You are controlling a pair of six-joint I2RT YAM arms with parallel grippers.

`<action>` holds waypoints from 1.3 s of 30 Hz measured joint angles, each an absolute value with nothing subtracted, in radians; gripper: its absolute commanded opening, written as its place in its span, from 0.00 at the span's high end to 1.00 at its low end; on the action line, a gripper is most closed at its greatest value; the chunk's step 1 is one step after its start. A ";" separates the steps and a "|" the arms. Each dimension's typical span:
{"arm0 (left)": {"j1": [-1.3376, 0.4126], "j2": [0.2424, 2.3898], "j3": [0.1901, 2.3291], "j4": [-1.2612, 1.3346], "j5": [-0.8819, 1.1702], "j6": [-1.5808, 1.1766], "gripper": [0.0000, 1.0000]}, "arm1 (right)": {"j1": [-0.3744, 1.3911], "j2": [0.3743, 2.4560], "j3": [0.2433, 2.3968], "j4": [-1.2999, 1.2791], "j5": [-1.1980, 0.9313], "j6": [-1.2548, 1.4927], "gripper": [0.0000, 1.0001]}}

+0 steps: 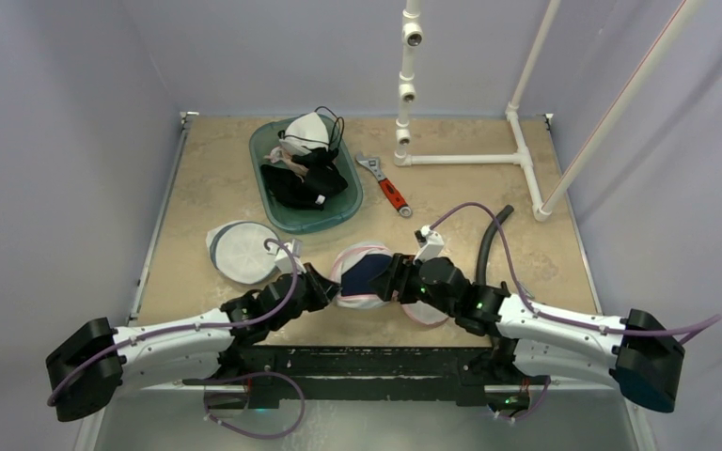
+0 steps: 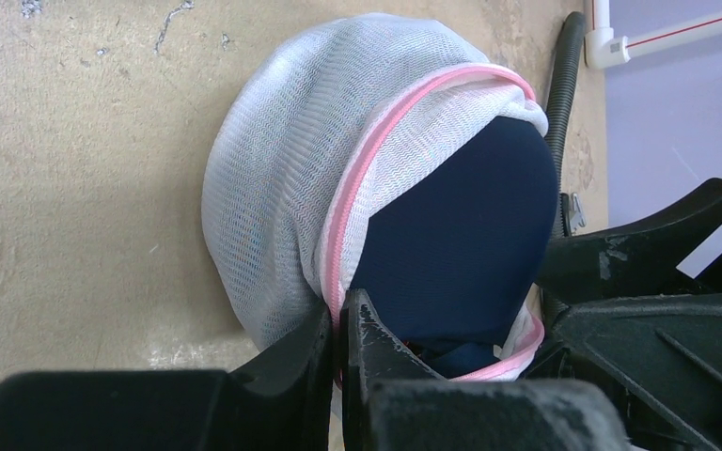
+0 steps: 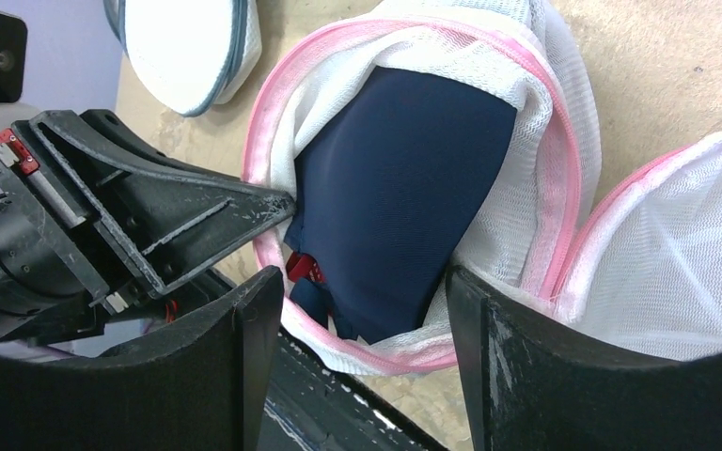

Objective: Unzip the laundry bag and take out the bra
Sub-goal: Pick up the bra from the laundry bag.

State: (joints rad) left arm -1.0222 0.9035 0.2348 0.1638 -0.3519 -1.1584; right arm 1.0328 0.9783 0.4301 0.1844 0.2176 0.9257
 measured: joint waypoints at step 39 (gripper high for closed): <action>-1.021 0.916 0.198 0.227 -0.317 -1.158 0.96 | 1.027 1.137 0.495 0.277 0.181 0.857 1.00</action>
State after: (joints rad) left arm -1.0214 0.9161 0.1978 0.2272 -0.3172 -1.1580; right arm 1.0271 1.1366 0.4946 0.2771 0.1810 0.8570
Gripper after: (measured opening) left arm 0.044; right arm 0.042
